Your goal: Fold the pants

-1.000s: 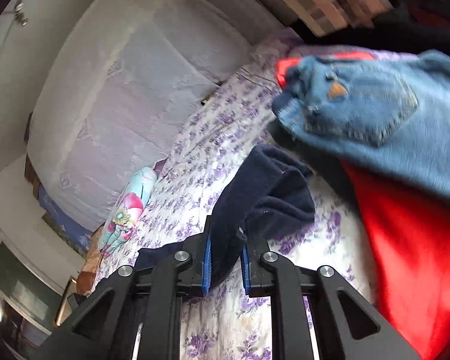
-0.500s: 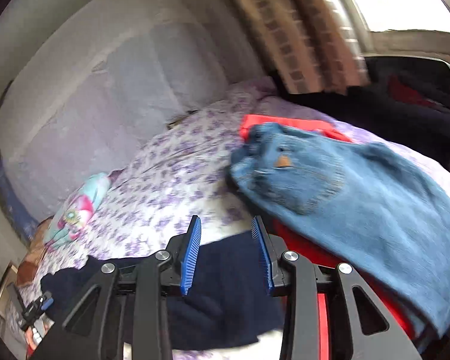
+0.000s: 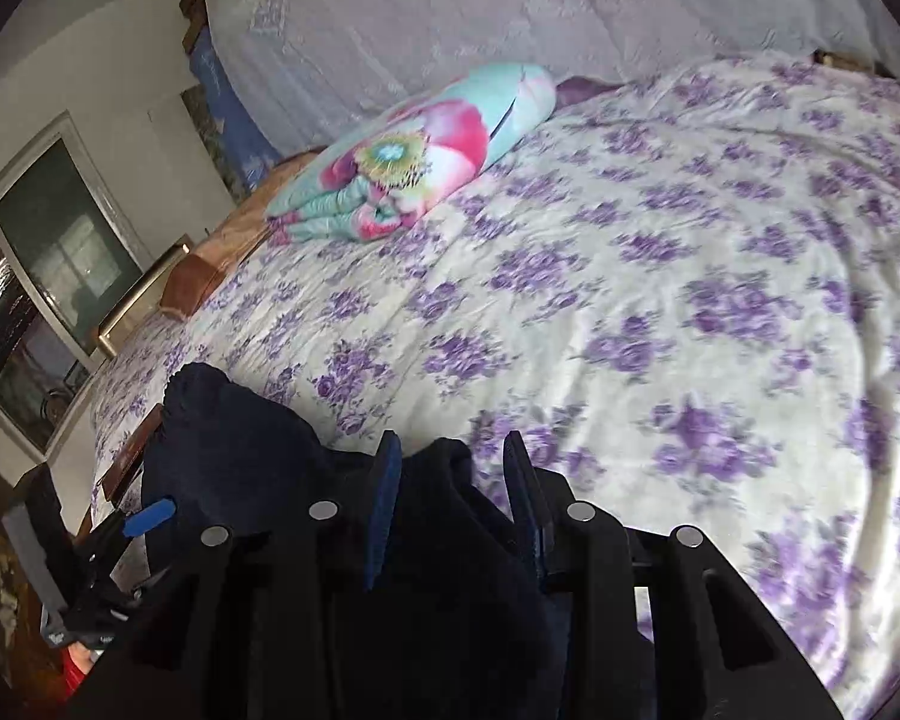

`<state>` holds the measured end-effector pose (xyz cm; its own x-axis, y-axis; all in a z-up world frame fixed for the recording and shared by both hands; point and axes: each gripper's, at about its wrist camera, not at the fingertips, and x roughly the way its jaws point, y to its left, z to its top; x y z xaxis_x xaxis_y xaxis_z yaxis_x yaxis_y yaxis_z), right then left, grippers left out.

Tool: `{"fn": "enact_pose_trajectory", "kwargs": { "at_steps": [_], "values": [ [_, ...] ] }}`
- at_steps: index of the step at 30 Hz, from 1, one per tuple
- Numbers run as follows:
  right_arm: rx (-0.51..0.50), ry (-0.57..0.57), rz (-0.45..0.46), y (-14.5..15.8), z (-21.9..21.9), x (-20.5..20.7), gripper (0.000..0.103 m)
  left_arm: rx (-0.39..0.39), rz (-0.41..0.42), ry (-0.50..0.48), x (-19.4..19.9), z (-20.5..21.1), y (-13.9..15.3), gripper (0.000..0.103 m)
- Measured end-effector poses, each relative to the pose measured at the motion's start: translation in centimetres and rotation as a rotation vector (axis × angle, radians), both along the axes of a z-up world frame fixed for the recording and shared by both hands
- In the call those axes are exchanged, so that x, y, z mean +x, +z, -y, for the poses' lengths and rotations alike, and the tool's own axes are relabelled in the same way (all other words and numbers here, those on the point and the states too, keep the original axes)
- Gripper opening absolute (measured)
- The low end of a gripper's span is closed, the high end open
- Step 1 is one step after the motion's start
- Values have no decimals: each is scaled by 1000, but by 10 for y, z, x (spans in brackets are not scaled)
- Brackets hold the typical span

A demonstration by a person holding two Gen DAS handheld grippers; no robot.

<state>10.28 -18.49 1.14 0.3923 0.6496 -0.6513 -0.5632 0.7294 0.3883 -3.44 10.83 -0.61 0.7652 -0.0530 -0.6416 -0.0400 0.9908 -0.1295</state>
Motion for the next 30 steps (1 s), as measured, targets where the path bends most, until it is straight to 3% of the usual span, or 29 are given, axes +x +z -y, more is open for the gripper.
{"fn": "enact_pose_trajectory", "kwargs": {
  "at_steps": [2, 4, 8, 11, 13, 14, 16, 18, 21, 22, 25, 27, 30],
  "values": [
    [-72, 45, 11, -17, -14, -3, 34, -40, 13, 1, 1, -6, 1, 98],
    [-61, 67, 20, -27, -12, -8, 9, -89, 26, -5, -1, -13, 1, 98],
    [53, 11, 73, -4, 12, -4, 4, -154, 32, -3, 2, -18, 1, 98],
    [12, -5, 27, -16, 10, 13, 4, -109, 7, 3, 9, -11, 0, 98],
    [-24, 6, -113, -47, 3, 30, 9, -63, -12, 9, 12, -4, 0, 98],
    [32, -8, -137, -47, 12, 34, 9, -45, -20, 14, 13, -2, -1, 98],
    [61, -91, -107, -37, 30, 32, 22, -34, -24, 16, 13, 0, -1, 98],
    [48, -165, -5, -18, 43, 16, 24, -61, -10, 12, 11, -5, -1, 98],
    [52, -86, 107, 12, 40, -15, 28, -137, 26, 6, 4, -16, 0, 98],
    [58, -62, 120, 16, 37, -23, 38, -162, 37, 6, 3, -19, 0, 98],
    [-4, 22, 99, 1, 18, -44, 57, -205, 55, 9, 1, -25, 1, 98],
    [-93, 64, 21, -29, 5, -41, 62, -212, 60, 13, 0, -26, 1, 98],
    [-46, 26, 2, -21, 16, -36, 62, -217, 60, 25, 0, -26, 2, 98]
  ]
}}
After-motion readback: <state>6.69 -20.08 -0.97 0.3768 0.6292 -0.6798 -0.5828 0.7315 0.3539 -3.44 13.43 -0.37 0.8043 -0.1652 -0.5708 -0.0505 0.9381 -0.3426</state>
